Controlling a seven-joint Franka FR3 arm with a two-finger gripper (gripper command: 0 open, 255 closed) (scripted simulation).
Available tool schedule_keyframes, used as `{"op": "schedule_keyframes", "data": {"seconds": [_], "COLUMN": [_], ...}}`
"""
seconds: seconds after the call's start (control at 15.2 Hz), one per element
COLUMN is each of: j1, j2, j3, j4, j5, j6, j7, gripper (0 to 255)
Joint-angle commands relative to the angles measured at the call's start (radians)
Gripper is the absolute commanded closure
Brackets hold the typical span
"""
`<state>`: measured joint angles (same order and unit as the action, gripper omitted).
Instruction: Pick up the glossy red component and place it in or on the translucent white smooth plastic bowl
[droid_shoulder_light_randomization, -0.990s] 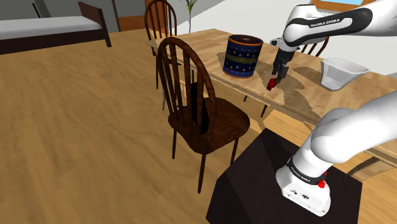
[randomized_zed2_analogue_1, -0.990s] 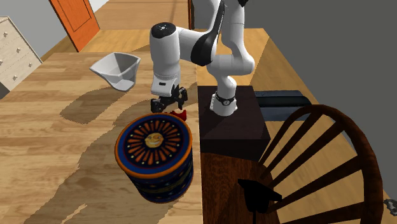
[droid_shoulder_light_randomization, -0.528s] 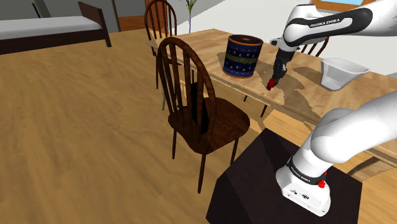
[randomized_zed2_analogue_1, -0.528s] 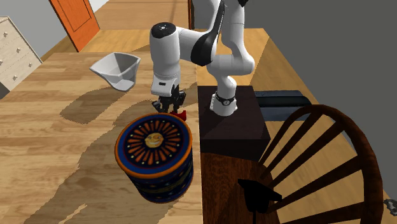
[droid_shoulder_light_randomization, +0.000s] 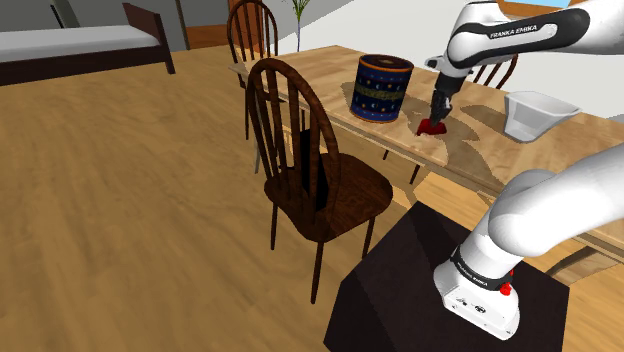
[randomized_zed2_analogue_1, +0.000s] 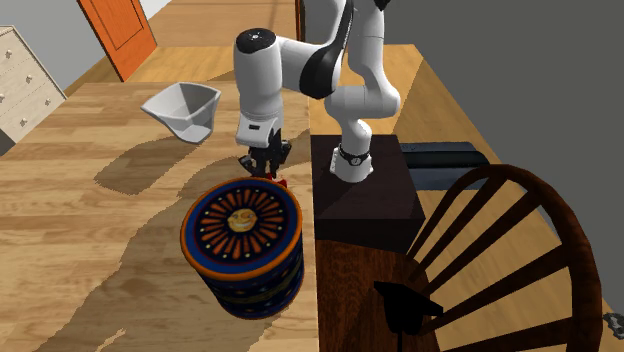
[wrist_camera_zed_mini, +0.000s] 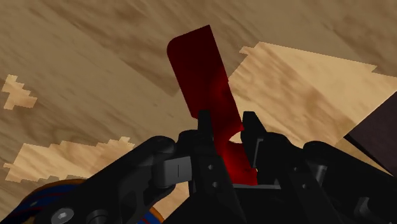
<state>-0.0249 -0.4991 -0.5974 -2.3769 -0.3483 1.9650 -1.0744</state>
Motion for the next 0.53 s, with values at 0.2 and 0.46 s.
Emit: {"op": "schedule_keyframes", "data": {"seconds": [0.2,0.46], "j1": [0.002,0.004], "j2": [-0.014,-0.021], "j3": [0.018,0.031], "j4": [0.053,0.1], "j5": [0.009,0.017], "j6": [-0.067,-0.122], "j7": [-0.003,-0.007], "gripper": [255,255]}}
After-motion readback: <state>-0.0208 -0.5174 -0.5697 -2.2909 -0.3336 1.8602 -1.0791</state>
